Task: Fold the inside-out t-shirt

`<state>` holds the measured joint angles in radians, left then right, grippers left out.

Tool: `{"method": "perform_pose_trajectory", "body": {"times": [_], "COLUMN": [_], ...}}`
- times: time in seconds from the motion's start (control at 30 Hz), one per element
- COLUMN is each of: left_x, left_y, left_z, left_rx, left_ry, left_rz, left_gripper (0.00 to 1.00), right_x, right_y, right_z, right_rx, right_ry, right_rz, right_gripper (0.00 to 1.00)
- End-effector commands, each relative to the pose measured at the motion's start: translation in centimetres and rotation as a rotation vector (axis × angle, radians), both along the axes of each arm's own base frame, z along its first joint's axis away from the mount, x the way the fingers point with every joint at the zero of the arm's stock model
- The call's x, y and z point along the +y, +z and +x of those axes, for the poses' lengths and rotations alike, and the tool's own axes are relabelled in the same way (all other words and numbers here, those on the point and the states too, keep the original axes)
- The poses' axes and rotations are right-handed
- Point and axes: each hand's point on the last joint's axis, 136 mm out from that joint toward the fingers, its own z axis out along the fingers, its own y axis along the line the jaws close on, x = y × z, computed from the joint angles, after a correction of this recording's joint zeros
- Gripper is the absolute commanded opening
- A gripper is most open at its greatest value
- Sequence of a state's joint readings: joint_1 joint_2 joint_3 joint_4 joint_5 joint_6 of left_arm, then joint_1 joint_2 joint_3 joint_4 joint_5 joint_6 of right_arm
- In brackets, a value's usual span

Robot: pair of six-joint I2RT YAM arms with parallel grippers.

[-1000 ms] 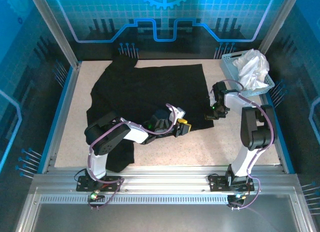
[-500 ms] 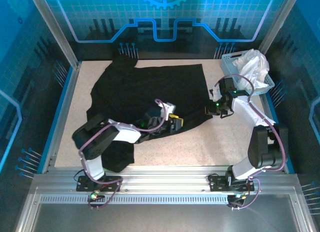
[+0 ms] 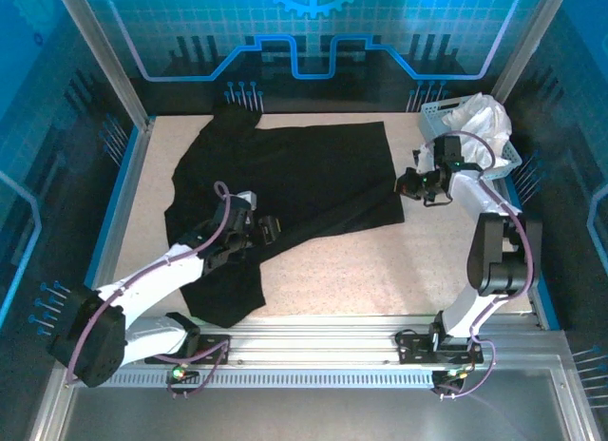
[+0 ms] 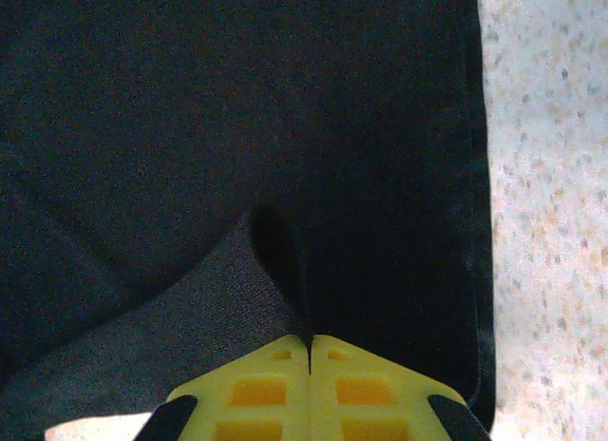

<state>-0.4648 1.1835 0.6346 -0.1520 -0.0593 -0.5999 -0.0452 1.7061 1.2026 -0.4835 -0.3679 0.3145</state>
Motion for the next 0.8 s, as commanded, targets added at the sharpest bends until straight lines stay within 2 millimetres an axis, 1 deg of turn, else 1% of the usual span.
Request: {"method": "perform_pose_trajectory", "body": {"times": [0.0, 0.07, 0.17, 0.23, 0.33, 0.43, 0.47, 0.57, 0.6, 0.63, 0.67, 0.7, 0.77], "left_x": [3.0, 3.4, 3.0, 2.3, 0.6, -1.0, -1.7, -5.1, -6.1, -6.7, -7.0, -6.8, -5.9], "left_y": [-3.6, -4.1, -5.6, -7.0, -8.3, -8.6, -8.6, -8.1, -7.7, -7.1, -6.3, -5.3, -3.6], "left_z": [-0.9, 1.0, 3.7, 5.1, 7.1, 9.3, 10.3, 13.1, 13.9, 14.5, 15.0, 15.2, 14.9], "left_rx": [0.167, 0.160, 0.180, 0.213, 0.238, 0.230, 0.221, 0.205, 0.195, 0.181, 0.157, 0.128, 0.074], "left_ry": [0.099, 0.137, 0.157, 0.146, 0.123, 0.096, 0.081, 0.001, -0.023, -0.039, -0.046, -0.043, -0.037], "left_rz": [0.007, -0.021, -0.038, -0.050, -0.094, -0.108, -0.106, -0.095, -0.089, -0.085, -0.080, -0.074, -0.039], "left_gripper": [0.56, 0.56, 0.56, 0.57, 0.57, 0.57, 0.57, 0.57, 0.58, 0.58, 0.59, 0.59, 0.60], "right_x": [-1.0, -1.5, -2.5, -3.3, -5.0, -6.5, -7.1, -9.0, -9.3, -9.5, -9.4, -9.2, -8.6], "right_y": [0.9, 0.6, 0.1, 0.0, 0.2, 0.7, 0.9, 1.8, 2.2, 2.5, 2.8, 3.0, 3.2], "right_z": [2.0, 2.2, 2.4, 2.6, 2.9, 3.1, 3.1, 2.9, 2.8, 2.7, 2.5, 2.2, 1.7], "right_rx": [-0.043, -0.040, -0.030, -0.027, -0.029, -0.038, -0.043, -0.058, -0.067, -0.073, -0.079, -0.082, -0.086], "right_ry": [-0.025, -0.035, -0.056, -0.075, -0.110, -0.144, -0.158, -0.205, -0.215, -0.220, -0.221, -0.220, -0.208], "right_rz": [-0.001, -0.007, -0.014, -0.010, -0.015, -0.017, -0.022, -0.038, -0.041, -0.044, -0.046, -0.049, -0.060], "right_gripper": [0.00, 0.00, 0.00, 0.00, 0.00, 0.00, 0.00, 0.00, 0.00, 0.00, 0.00, 0.00, 0.00]}}
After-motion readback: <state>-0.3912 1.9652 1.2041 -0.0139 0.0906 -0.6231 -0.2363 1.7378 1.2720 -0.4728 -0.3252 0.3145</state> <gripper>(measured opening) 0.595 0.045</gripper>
